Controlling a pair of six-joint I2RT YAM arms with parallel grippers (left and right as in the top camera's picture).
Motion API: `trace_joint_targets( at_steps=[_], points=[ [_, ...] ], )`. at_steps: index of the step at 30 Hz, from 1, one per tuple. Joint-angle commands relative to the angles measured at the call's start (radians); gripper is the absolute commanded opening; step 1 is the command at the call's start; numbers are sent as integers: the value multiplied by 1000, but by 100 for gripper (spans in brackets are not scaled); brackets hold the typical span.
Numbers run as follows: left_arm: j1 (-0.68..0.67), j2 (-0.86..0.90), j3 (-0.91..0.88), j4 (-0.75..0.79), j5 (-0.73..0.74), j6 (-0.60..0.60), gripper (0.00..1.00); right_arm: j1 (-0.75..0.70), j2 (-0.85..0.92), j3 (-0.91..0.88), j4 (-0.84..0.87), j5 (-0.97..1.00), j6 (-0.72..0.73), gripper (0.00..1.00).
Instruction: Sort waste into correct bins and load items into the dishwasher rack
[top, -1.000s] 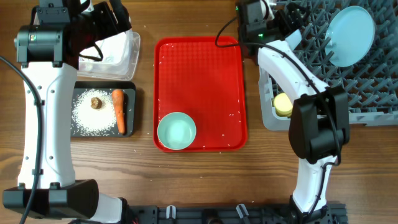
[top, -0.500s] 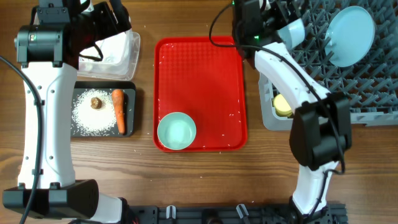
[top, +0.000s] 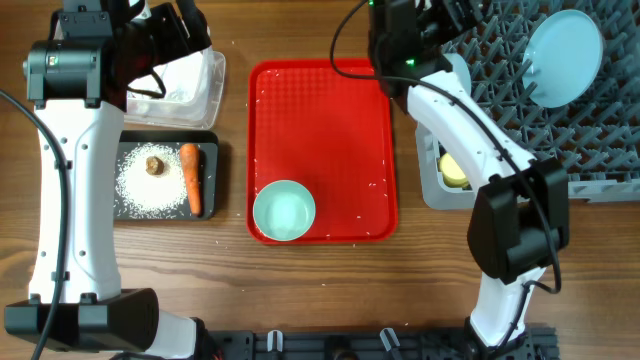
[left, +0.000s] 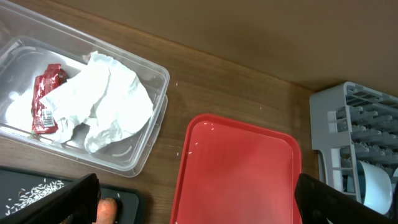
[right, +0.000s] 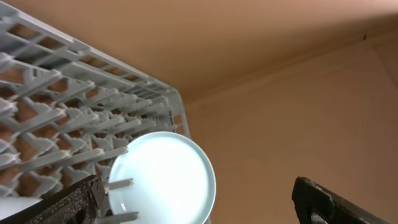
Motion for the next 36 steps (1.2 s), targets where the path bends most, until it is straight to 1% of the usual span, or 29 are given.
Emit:
trace_joint_targets(
  at_steps=[1, 3, 5, 7, 9, 11, 12, 13, 14, 15, 17, 19, 23, 24, 26, 27, 31, 36],
  points=[
    [7, -26, -1, -1, -6, -9, 100, 78, -20, -1, -71, 25, 126, 100],
    [7, -26, -1, -1, -6, -9, 100, 124, -23, -1, -160, -27, 193, 100],
    [7, -26, -1, -1, -6, -9, 100, 168, -29, -1, -270, -139, 322, 100],
    [7, -26, -1, -1, -6, -9, 100, 203, -44, -1, -400, -348, 487, 100],
    [7, -26, -1, -1, -6, -9, 100, 213, -67, -1, -492, -558, 641, 100],
    [7, -26, -1, -1, -6, -9, 100, 213, -95, -1, -571, -760, 758, 100],
    [7, -26, -1, -1, -6, -9, 100, 212, -117, -1, -624, -905, 814, 100],
    [7, -26, -1, -1, -6, -9, 100, 212, -126, -1, -646, -969, 826, 100],
    [7, -26, -1, -1, -6, -9, 100, 212, -148, -1, -690, -1140, 846, 100],
    [7, -26, -1, -1, -6, -9, 100, 212, -159, -1, -716, -1262, 871, 100],
    [7, -26, -1, -1, -6, -9, 100, 212, -166, -1, -761, -1437, 964, 100],
    [7, -26, -1, -1, -6, -9, 100, 216, -159, -16, -789, -1503, 1047, 100],
    [7, -26, -1, -1, -6, -9, 100, 233, -158, -115, -772, -1527, 1141, 99],
    [7, -26, -1, -1, -6, -9, 100, 242, -156, -192, -745, -1590, 1166, 97],
    [7, -26, -1, -1, -6, -9, 100, 245, -156, -252, -733, -1616, 1211, 94],
    [7, -26, -1, -1, -6, -9, 100, 245, -156, -300, -727, -1621, 1272, 91],
    [7, -26, -1, -1, -6, -9, 100, 245, -156, -381, -701, -1623, 1362, 84],
    [7, -26, -1, -1, -6, -9, 100, 248, -154, -410, -671, -1628, 1410, 71]
  ],
)
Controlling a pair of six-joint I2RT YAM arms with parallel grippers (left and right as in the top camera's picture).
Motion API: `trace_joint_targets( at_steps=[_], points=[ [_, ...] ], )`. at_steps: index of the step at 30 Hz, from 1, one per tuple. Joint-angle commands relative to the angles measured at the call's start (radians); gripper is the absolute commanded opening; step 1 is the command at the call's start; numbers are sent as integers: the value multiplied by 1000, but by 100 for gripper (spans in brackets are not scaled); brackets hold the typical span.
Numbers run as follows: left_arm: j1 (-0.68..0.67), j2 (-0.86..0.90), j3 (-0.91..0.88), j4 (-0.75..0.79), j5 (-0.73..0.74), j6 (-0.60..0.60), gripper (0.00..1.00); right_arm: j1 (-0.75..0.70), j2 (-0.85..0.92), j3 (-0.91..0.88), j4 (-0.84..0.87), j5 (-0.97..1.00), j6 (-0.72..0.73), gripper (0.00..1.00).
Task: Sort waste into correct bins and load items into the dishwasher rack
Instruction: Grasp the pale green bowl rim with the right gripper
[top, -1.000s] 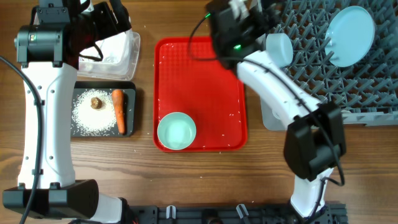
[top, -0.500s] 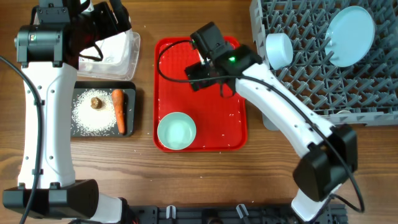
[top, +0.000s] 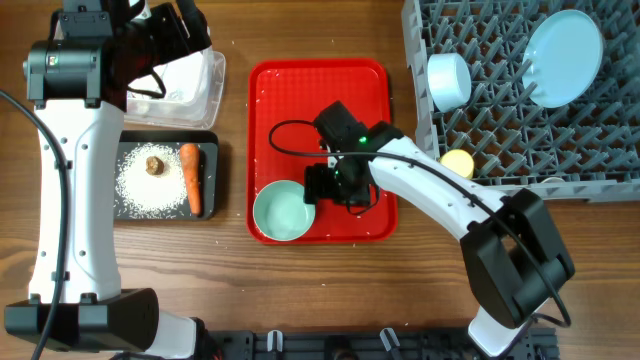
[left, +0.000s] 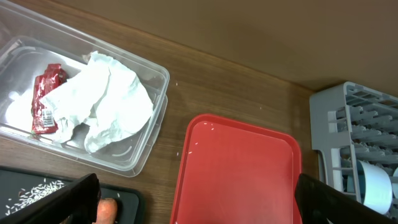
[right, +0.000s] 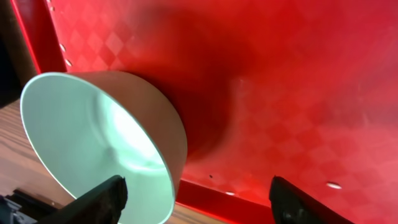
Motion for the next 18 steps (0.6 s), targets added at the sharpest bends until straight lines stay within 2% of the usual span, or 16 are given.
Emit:
trace_joint_targets(
  at_steps=[1, 3, 8, 12, 14, 16, 18],
  points=[
    [8, -26, -1, 0, -6, -8, 100, 6, 6, -7, 14, -30, 79, 67],
    [8, -26, -1, 0, -6, -8, 100, 6, 16, -7, 17, -22, 80, 60],
    [8, -26, -1, 0, -6, -8, 100, 11, 58, -6, 28, -27, 87, 49],
    [8, -26, -1, 0, -6, -8, 100, 11, 71, -6, 39, -33, 86, 47],
    [8, -26, -1, 0, -6, -8, 100, 11, 74, -5, 40, -33, 85, 43],
    [8, -26, -1, 0, -6, -8, 100, 12, 75, -5, 40, -34, 80, 36],
    [8, -26, -1, 0, -6, -8, 100, 12, 75, -5, 40, -34, 78, 25]
  ],
)
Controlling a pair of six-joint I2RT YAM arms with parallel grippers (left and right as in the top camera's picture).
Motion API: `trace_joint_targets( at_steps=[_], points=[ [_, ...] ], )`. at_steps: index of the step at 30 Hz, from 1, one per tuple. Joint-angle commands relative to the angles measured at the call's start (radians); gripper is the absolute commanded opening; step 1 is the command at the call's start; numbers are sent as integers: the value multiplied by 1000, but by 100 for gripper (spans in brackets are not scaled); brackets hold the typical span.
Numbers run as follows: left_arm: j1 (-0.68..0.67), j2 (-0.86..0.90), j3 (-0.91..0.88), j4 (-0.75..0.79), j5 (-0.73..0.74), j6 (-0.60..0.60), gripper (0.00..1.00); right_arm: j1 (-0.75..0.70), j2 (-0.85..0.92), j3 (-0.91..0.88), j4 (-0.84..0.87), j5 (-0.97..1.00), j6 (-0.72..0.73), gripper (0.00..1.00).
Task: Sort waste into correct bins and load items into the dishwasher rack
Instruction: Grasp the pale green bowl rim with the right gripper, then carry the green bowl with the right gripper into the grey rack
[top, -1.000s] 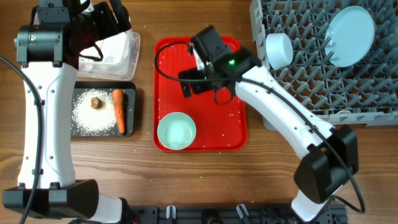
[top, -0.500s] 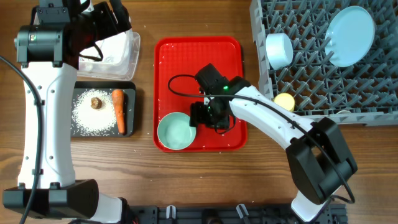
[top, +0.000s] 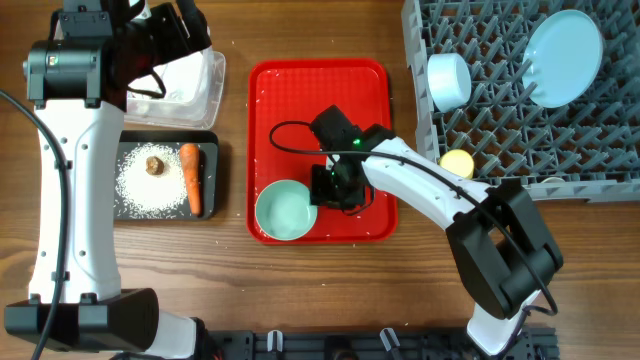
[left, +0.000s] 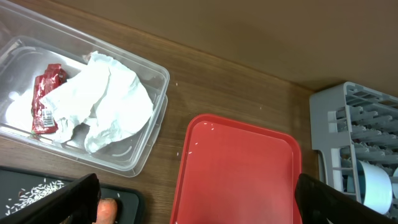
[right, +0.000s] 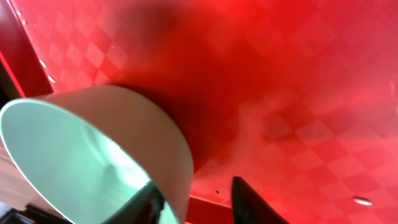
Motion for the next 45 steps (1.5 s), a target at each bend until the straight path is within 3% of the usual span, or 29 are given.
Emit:
trace_joint_targets(
  at_steps=[1, 6, 13, 28, 34, 36, 37, 40, 45],
  points=[
    [8, -26, -1, -1, -6, -8, 100, 7, 23, -1, 2, -15, -4, 20],
    [8, -26, -1, -1, -6, -8, 100, 3, 23, 9, -3, -15, -2, 4],
    [8, -26, -1, -1, -6, -8, 100, -53, 7, 67, -38, -6, -95, 4],
    [8, -26, -1, -1, -6, -8, 100, -237, -242, 320, -292, 903, -201, 4],
    [8, -26, -1, -1, -6, -8, 100, -332, -309, 322, -189, 1342, -419, 4],
    [8, -26, -1, -1, -6, -8, 100, -355, -305, 320, -130, 1446, -586, 4],
    [8, -26, -1, -1, -6, -8, 100, -373, -296, 319, -79, 1485, -752, 4],
    [8, -26, -1, -1, -6, -8, 100, -402, -277, 319, -18, 1491, -966, 4],
    [8, -26, -1, -1, -6, -8, 100, -413, -241, 318, -8, 1492, -1139, 4]
  ],
)
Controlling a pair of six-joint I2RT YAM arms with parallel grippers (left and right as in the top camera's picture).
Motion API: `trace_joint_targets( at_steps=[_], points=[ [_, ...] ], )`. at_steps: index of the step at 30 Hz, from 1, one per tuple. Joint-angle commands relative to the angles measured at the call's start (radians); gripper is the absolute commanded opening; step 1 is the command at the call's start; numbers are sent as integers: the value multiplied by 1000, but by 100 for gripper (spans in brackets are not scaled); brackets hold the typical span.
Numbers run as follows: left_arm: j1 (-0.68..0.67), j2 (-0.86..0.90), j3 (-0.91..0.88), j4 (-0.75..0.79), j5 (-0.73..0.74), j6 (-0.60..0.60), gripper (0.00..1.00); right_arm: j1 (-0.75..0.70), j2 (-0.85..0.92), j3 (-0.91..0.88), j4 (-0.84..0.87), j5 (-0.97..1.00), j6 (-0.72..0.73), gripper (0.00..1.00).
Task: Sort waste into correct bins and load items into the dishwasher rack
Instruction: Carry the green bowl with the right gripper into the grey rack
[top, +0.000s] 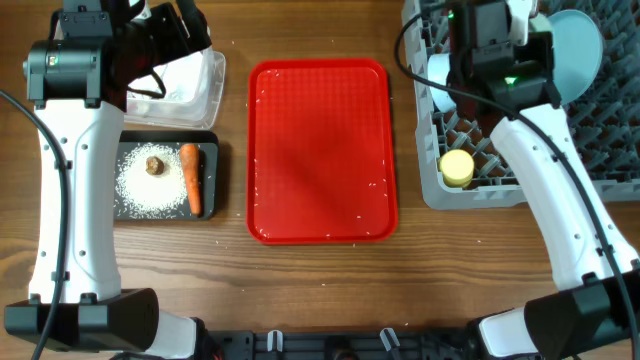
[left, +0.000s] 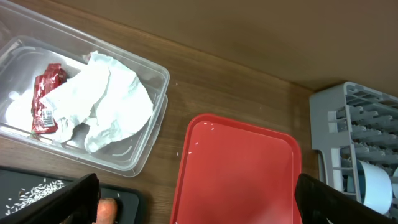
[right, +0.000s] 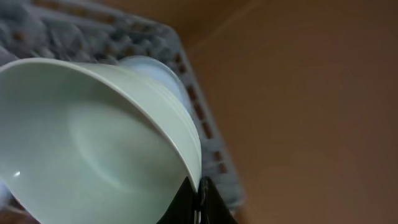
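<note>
A pale green bowl (right: 93, 143) fills the right wrist view, its rim pinched in my right gripper (right: 198, 186), which is shut on it. In the overhead view that gripper (top: 490, 35) is up over the grey dishwasher rack (top: 600, 130); the wrist hides the bowl there. The rack holds a white cup (top: 440, 82), a pale blue plate (top: 570, 40) and a yellow item (top: 457, 168). The red tray (top: 320, 150) is bare. My left gripper (left: 199, 205) is open above the clear waste bin (left: 149, 149), fingers (left: 74, 199) wide apart.
The clear bin holds crumpled white paper (left: 112, 106) and a red wrapper (left: 46, 99). A black tray (top: 205, 150) at the left carries scattered rice, a carrot (top: 190, 178) and a small brown piece (top: 155, 165).
The bowl has left the front left corner of the red tray. My right gripper, then down at the bowl's rim, is now shut on it up over the rack. The left arm is unchanged.
My right gripper was open over the rack while the bowl stood on the tray. Then it was down on the tray beside the bowl, then with its fingers at the rim. Now it holds the bowl over the rack, and the tray is bare.
</note>
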Motion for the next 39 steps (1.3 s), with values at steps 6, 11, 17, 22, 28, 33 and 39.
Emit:
trace_joint_targets(
  at_steps=[6, 11, 17, 22, 28, 33, 39],
  points=[
    [7, -26, -1, 0, -6, -8, 100, -4, 73, -21, -80, 75, -257, 4],
    [7, -26, -1, 0, -6, -8, 100, -5, 74, -89, -88, 74, -258, 4],
    [7, -26, -1, 0, -6, -8, 100, -19, 74, -150, 140, 74, -268, 4],
    [7, -26, -1, 0, -6, -8, 100, -42, 74, -193, 419, 79, -462, 4],
    [7, -26, -1, 0, -6, -8, 100, -117, 114, -198, 659, 74, -621, 4],
    [7, -26, -1, 0, -6, -8, 100, -144, 197, -198, 667, 108, -759, 4],
    [7, -26, -1, 0, -6, -8, 100, -145, 274, -198, 674, 130, -805, 4]
  ],
)
